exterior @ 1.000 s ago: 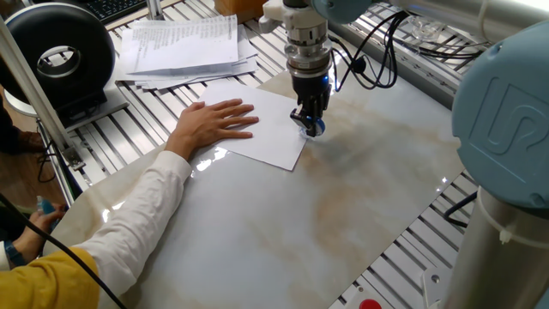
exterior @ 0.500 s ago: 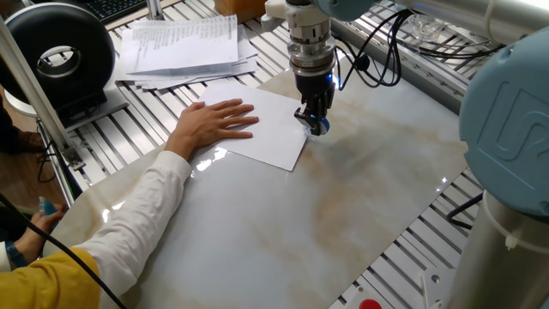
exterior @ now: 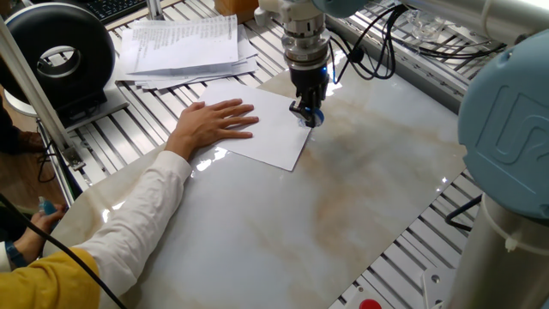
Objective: Use the correction tape on paper
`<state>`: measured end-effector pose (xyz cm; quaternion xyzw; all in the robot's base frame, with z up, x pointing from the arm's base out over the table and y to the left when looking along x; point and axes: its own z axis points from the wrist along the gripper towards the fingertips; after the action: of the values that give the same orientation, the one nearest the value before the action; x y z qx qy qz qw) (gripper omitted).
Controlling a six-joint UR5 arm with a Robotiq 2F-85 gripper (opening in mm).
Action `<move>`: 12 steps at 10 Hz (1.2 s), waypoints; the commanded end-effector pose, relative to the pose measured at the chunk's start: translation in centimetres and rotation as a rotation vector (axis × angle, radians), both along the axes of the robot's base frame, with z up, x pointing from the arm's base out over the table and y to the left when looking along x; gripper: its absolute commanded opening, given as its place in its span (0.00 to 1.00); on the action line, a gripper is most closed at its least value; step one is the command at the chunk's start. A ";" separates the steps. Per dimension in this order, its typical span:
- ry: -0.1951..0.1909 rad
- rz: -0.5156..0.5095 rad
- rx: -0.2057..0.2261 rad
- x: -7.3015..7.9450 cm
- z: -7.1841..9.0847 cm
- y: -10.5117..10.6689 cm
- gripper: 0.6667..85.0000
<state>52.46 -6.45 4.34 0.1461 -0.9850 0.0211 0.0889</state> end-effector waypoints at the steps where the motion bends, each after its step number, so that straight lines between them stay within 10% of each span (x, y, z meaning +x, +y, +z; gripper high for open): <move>1: -0.023 0.021 0.003 1.5 -0.4 -0.1 0.01; 12: 0.010 -0.018 0.049 0.5 -1.6 0.2 0.01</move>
<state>53.19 -6.59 2.91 0.1465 -0.9851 0.0056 0.0902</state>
